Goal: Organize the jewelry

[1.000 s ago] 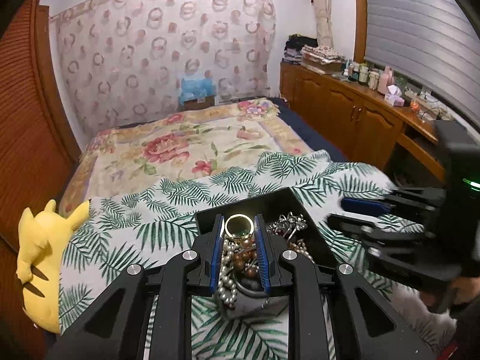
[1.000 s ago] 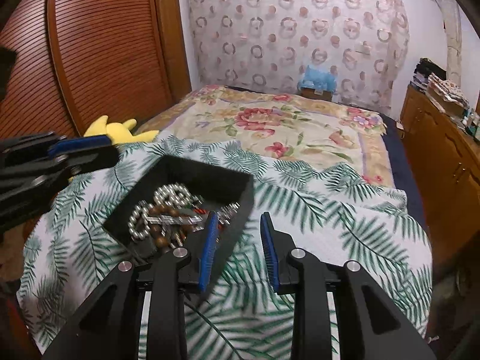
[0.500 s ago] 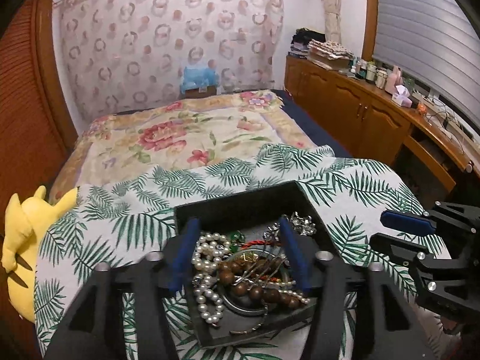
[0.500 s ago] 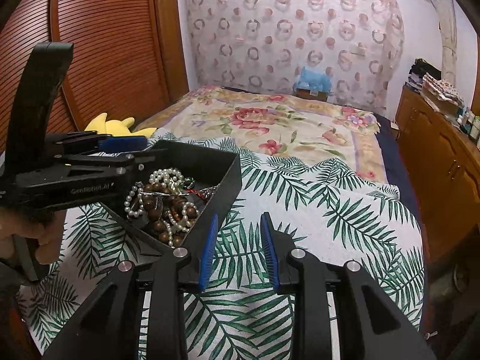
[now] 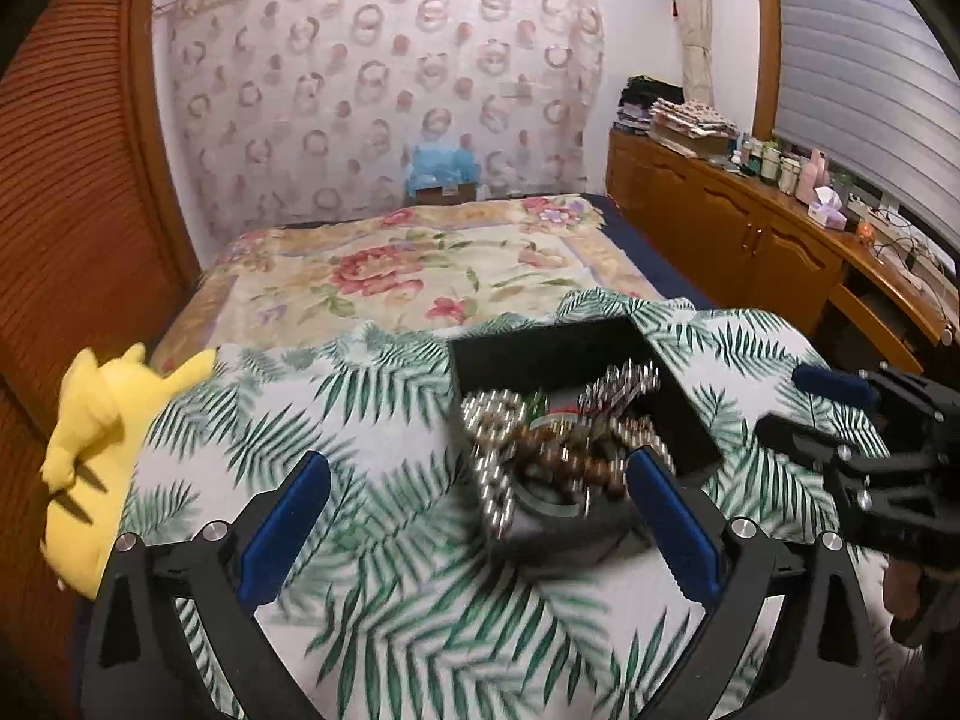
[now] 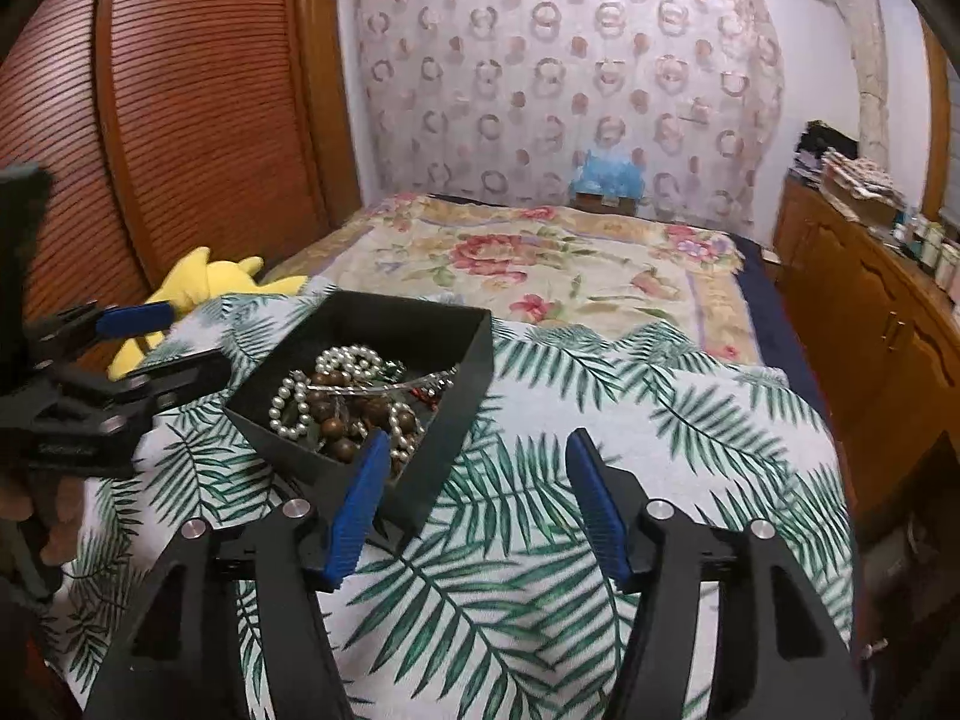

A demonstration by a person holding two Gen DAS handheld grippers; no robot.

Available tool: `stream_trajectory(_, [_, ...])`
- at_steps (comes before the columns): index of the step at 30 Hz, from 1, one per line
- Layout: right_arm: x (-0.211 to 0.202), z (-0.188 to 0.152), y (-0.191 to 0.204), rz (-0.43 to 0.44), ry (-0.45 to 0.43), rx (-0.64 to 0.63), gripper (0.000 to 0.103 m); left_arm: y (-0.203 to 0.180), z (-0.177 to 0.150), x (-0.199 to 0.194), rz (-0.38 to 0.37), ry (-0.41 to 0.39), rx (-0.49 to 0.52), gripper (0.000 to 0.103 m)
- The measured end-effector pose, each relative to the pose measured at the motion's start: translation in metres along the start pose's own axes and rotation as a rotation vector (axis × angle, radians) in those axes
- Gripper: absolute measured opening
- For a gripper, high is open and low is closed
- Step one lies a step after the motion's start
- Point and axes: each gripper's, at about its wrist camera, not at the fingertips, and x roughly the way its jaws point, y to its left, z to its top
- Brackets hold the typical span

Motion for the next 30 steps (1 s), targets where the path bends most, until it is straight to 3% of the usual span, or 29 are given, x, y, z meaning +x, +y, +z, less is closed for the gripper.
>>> stream_trajectory(7, [-0.021,-0.013,0.013,-0.020,-0.049,0.002,0.101,0.007,-0.030,-0.027,0.032,0.013,-0.021,0.096])
stream_trajectory(11, [-0.035,-0.021,0.017,-0.036,-0.077,0.032,0.101,0.009,-0.043,-0.039,0.025,0.009,-0.040,0.096])
stream_trajectory(14, [-0.048,-0.028,0.020,-0.078,-0.102,0.046,0.101,0.005,-0.051,-0.051,0.074,-0.010,-0.027,0.096])
stream_trajectory(30, [-0.118,-0.065,0.045,-0.076,-0.206,0.087,0.101,-0.005,-0.075,-0.110,0.023,-0.101,-0.065,0.096])
